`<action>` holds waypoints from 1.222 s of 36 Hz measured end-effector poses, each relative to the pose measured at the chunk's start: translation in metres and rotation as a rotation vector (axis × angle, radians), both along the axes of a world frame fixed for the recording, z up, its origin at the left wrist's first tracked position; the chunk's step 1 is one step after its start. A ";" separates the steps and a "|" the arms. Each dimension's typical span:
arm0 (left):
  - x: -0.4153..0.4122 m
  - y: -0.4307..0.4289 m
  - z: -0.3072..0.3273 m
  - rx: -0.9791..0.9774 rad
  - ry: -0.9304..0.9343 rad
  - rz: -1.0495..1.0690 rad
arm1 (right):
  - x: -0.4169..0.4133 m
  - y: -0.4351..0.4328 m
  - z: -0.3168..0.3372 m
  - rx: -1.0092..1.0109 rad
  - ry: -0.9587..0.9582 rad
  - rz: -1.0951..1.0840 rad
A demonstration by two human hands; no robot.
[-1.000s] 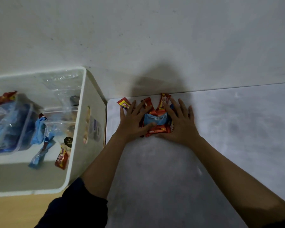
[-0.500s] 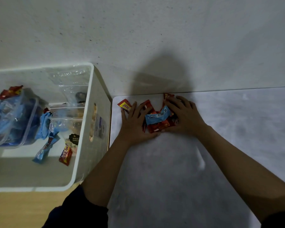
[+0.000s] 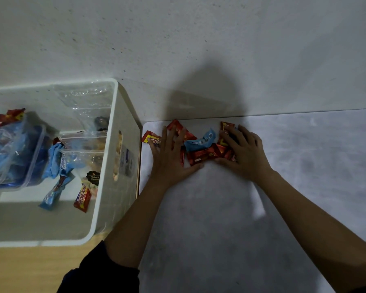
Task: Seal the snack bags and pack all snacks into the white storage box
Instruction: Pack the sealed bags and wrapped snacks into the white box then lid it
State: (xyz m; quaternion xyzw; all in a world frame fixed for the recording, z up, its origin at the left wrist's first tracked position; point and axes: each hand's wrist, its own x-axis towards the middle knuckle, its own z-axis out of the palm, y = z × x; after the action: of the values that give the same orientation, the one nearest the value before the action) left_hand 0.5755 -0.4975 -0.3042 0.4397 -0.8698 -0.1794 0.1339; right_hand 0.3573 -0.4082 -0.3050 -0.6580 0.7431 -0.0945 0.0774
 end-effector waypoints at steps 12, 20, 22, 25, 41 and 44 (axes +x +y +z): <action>-0.018 -0.020 0.003 -0.167 -0.224 -0.137 | -0.002 0.009 -0.005 -0.077 -0.015 -0.095; -0.025 -0.025 0.005 0.005 -0.299 -0.031 | 0.006 0.006 -0.009 -0.135 -0.022 -0.194; -0.026 -0.025 0.004 -0.018 -0.303 -0.017 | 0.009 0.004 -0.009 -0.156 -0.036 -0.221; -0.026 -0.024 0.002 -0.050 -0.264 0.000 | 0.016 -0.001 -0.007 -0.185 -0.030 -0.270; -0.016 -0.018 -0.010 -0.362 -0.082 0.024 | 0.023 -0.004 -0.017 -0.336 0.223 -0.207; -0.016 -0.017 -0.011 -0.359 -0.085 0.046 | 0.020 -0.003 -0.015 -0.355 0.227 -0.188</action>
State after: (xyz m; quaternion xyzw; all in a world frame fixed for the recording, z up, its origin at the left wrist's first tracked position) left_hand 0.5598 -0.5147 -0.3151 0.4355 -0.8825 0.0005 0.1773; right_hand 0.3773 -0.4115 -0.3198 -0.5956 0.7767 -0.1562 -0.1328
